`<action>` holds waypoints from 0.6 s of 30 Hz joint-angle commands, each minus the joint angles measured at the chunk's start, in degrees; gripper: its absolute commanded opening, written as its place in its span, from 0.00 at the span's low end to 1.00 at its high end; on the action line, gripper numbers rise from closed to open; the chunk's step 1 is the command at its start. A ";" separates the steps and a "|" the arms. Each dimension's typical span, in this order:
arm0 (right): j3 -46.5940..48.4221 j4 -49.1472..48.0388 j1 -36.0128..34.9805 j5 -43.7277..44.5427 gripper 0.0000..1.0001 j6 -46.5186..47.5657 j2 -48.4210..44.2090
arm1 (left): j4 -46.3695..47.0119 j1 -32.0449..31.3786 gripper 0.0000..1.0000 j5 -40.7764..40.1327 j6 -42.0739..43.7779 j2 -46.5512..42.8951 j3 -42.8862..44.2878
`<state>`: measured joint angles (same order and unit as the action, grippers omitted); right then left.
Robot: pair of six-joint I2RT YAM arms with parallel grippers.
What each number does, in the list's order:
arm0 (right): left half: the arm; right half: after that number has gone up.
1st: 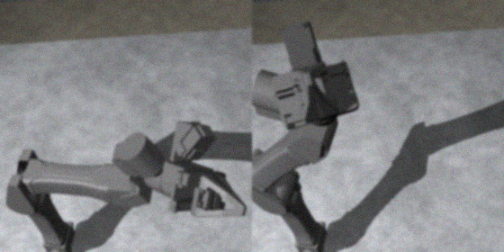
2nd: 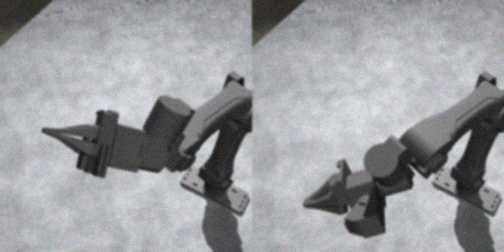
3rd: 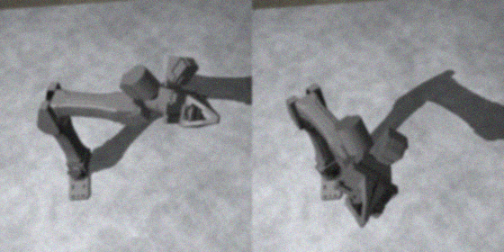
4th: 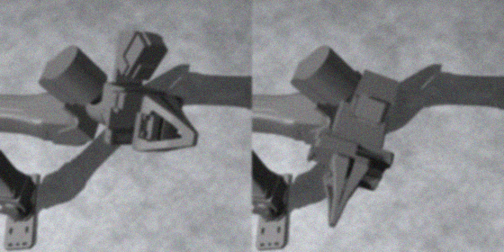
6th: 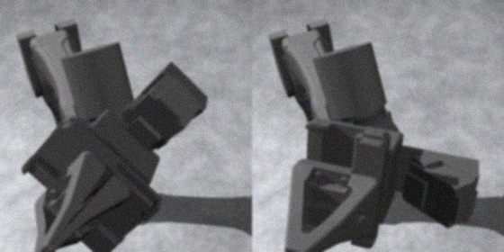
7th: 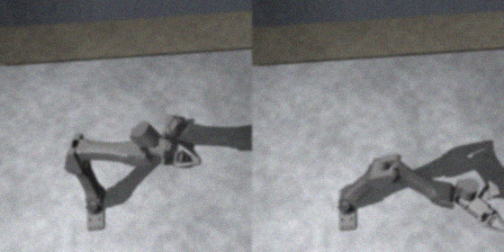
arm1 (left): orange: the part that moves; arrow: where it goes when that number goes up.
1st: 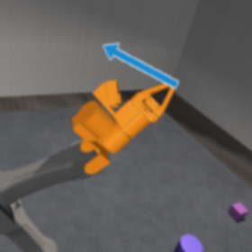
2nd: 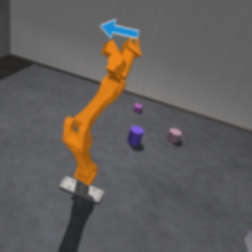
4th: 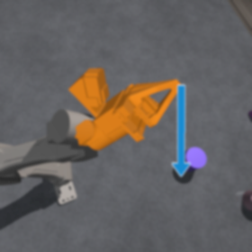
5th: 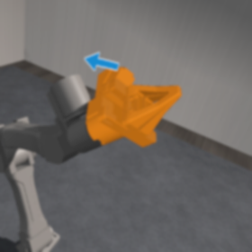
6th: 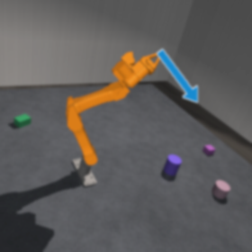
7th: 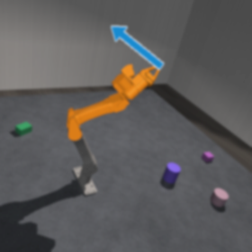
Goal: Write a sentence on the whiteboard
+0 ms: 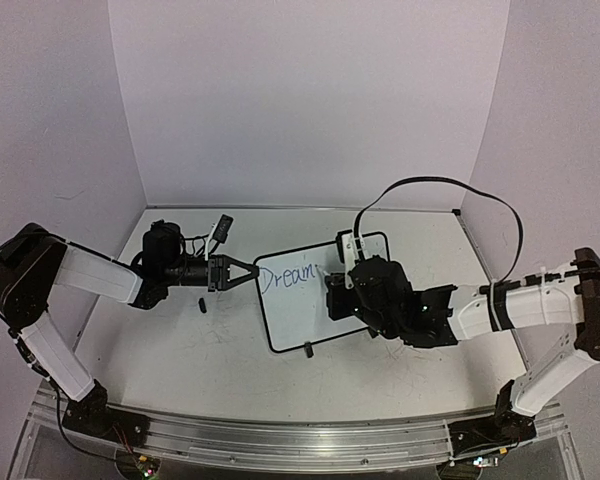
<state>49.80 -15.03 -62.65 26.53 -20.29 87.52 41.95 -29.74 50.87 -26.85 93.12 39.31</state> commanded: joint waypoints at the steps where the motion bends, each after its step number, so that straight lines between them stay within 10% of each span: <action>1: 2.73 -1.85 0.18 -0.08 0.00 1.29 1.30 | -0.32 -0.32 0.00 2.46 -0.56 -1.16 1.74; 18: -2.17 0.15 -0.37 -0.56 0.00 -3.08 -0.16 | -0.30 -0.37 0.00 2.35 -0.39 -1.27 1.55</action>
<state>49.36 -15.79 -62.94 25.52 -21.81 88.18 41.91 -29.74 50.81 -26.87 93.12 39.31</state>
